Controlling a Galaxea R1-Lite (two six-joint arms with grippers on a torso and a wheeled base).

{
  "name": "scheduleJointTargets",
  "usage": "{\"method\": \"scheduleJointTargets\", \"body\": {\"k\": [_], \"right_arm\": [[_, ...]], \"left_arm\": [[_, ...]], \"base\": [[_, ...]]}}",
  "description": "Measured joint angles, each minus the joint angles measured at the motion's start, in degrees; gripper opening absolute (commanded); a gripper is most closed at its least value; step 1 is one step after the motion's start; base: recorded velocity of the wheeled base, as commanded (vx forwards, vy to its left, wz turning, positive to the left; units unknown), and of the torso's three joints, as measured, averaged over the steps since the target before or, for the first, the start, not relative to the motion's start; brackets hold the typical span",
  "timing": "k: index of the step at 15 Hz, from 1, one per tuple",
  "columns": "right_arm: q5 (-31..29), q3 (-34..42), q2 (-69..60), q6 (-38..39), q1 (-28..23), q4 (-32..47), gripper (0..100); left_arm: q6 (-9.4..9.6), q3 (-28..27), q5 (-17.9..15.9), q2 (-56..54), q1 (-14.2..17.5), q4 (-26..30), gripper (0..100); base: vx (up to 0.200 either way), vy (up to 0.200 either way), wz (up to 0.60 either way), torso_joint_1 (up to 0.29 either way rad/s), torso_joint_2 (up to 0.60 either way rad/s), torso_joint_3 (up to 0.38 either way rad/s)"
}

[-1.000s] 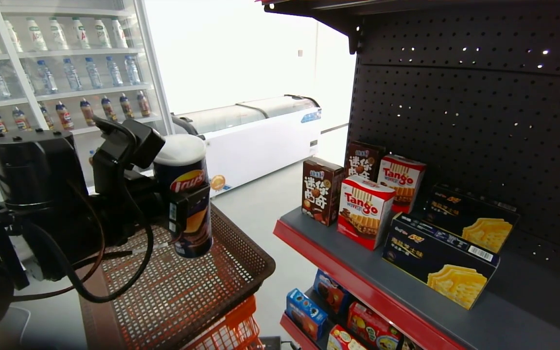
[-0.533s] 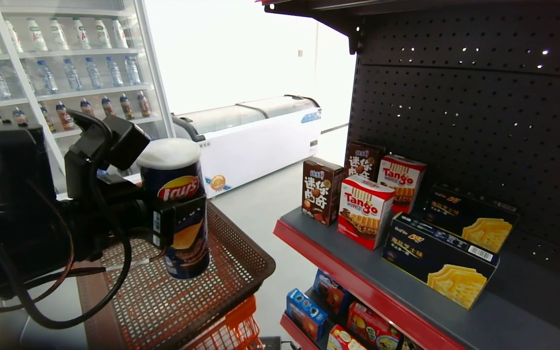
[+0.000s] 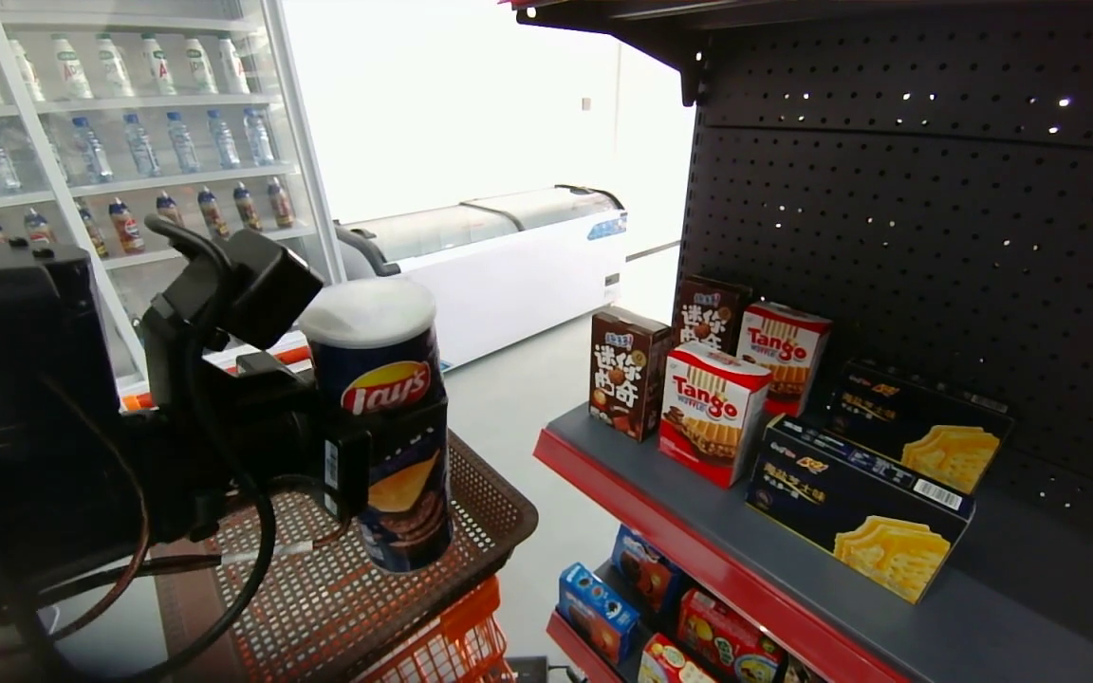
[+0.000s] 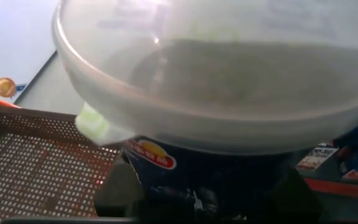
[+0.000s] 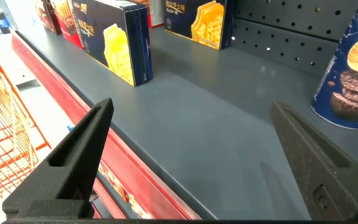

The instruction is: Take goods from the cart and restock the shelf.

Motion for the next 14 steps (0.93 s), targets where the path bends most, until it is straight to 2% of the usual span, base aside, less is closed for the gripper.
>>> {"method": "scheduleJointTargets", "body": {"k": [6, 9, 14], "right_arm": [[0.01, 0.0, 0.0, 0.0, 0.0, 0.01, 100], [0.01, 0.0, 0.0, 0.0, 0.0, 0.01, 100], [0.01, 0.0, 0.0, 0.0, -0.05, -0.05, 100]], "left_arm": [[-0.11, 2.65, 0.13, -1.43, -4.0, 0.16, 0], [-0.09, 3.23, 0.17, -1.82, -4.5, 0.05, 0], [-0.04, 3.19, 0.17, -2.07, -5.24, 0.0, 0]], "base": [[0.0, 0.0, 0.0, 0.0, 0.0, 0.0], [0.0, 0.0, 0.0, 0.0, 0.0, 0.0], [0.0, 0.0, -0.6, 0.003, 0.0, 0.003]]}}
